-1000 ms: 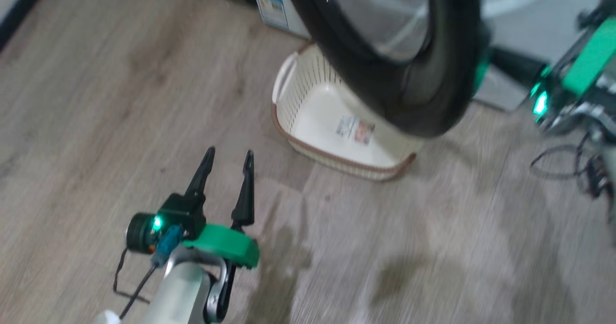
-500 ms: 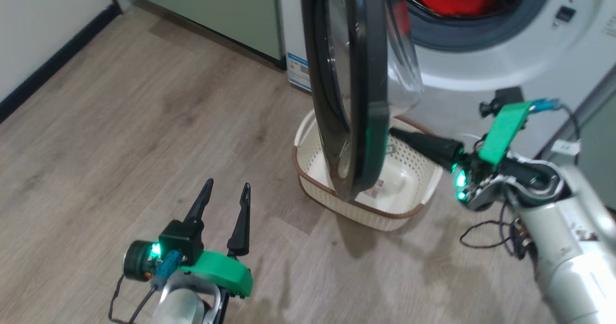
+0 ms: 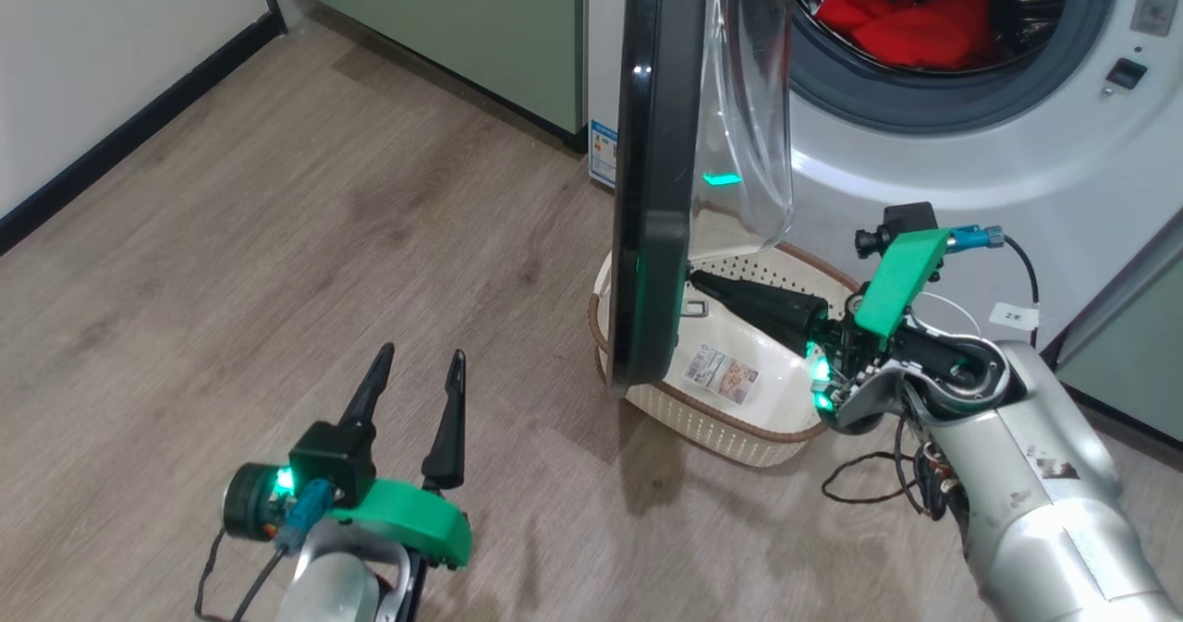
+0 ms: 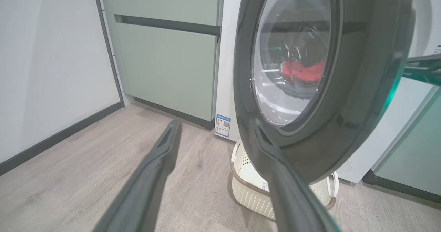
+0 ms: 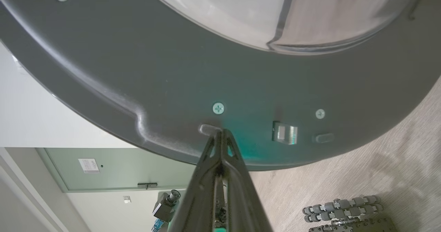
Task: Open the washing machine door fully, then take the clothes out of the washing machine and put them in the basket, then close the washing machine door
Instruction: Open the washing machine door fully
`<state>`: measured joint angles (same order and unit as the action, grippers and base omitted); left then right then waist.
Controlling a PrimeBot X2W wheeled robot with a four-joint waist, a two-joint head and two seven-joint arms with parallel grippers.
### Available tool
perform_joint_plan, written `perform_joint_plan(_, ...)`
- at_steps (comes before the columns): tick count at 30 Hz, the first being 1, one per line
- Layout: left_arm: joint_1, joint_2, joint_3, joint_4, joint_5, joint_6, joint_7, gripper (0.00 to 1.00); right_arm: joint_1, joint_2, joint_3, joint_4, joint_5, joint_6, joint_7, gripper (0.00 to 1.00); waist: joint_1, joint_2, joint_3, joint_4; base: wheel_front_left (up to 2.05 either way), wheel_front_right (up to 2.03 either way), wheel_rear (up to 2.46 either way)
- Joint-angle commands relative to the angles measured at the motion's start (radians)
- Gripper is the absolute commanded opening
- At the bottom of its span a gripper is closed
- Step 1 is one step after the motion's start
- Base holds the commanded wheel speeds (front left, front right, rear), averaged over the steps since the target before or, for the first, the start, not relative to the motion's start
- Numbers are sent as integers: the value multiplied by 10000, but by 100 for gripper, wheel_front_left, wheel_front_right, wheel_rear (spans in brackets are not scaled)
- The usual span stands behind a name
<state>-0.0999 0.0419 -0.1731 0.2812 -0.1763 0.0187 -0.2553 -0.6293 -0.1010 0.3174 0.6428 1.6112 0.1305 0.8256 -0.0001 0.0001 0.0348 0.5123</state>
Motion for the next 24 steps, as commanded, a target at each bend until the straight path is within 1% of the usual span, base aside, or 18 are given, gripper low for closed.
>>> perform_joint_plan(1, -325, 83, 362, -265, 94, -14, -65, 100, -112, 150, 71, -318, -30, 2, -85, 0, 1, -1, -7, -11, 0, 0, 0)
perform_joint_plan(6, -251, 83, 584, -284, 134, -25, -65, 100, -5, 238, -174, -238, 46, 2, -257, 0, 1, -1, -79, -175, 0, 0, 0)
perform_joint_plan(8, -163, 83, 817, -296, 169, -17, -65, 100, 138, 224, -359, -221, 23, 2, -392, 0, 1, -1, -159, -384, 0, 0, 0)
perform_joint_plan(9, -138, 83, 915, -301, 183, -19, -65, 100, 194, 218, -438, -234, 15, 2, -470, 16, 1, -1, -182, -479, 0, 0, 0)
perform_joint_plan(10, -113, 83, 1009, -314, 207, -29, -65, 100, 255, 214, -533, -263, 22, 2, -556, 43, 1, -1, -208, -585, 0, 0, 0)
perform_joint_plan(11, -92, 83, 1107, -328, 246, -55, -65, 100, 320, 214, -633, -320, 42, 2, -632, 91, 1, -1, -233, -701, 0, 0, 0)
perform_joint_plan(12, -75, 83, 1220, -340, 297, -96, -65, 100, 396, 214, -732, -386, 56, 2, -708, 100, 1, -1, -262, -832, 0, 0, 0)
perform_joint_plan(18, -57, 140, 2038, -436, 611, -408, -65, 100, 974, 161, -1284, -1001, -160, 2, -1562, 100, 1, -1, -371, -1792, 0, 0, 0)
perform_joint_plan(24, -207, 204, 2649, -462, 804, -706, -65, 100, 1768, -213, -1711, -2005, -957, 2, -3410, 100, 1, -1, -444, -2584, 0, 0, 0)
